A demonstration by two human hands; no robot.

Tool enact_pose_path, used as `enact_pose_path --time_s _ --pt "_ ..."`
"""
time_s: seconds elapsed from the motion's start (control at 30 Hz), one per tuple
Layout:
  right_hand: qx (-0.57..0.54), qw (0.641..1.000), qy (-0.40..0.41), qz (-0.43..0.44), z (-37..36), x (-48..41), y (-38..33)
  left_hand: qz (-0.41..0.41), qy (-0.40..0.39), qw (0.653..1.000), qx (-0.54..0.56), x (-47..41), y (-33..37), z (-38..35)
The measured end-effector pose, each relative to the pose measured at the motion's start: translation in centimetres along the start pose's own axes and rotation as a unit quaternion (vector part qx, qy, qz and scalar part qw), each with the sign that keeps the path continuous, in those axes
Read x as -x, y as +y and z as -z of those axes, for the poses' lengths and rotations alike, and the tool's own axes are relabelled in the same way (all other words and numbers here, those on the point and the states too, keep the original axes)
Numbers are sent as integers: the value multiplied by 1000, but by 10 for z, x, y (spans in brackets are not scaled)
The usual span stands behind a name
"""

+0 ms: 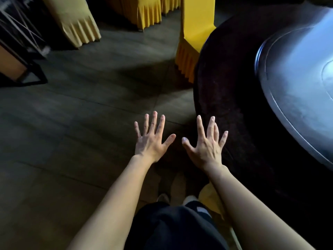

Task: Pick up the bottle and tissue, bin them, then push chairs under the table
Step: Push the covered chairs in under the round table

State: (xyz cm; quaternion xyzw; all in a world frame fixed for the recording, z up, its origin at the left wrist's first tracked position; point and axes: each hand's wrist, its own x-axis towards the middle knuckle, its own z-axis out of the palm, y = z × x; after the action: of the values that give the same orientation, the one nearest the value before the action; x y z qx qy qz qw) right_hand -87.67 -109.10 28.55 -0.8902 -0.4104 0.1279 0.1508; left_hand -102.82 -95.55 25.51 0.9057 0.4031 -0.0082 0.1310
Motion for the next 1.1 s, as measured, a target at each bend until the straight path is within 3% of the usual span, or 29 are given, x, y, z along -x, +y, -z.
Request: enact_pose_path --time_s 0.7,1.1 --pt "44 999 -27 13 -3 -385 -54 63 -20 998 3 -348 -69 65" --pt "25 999 -18 -23 -7 -580 -114 65 -9 998 24 -548 -123 96"
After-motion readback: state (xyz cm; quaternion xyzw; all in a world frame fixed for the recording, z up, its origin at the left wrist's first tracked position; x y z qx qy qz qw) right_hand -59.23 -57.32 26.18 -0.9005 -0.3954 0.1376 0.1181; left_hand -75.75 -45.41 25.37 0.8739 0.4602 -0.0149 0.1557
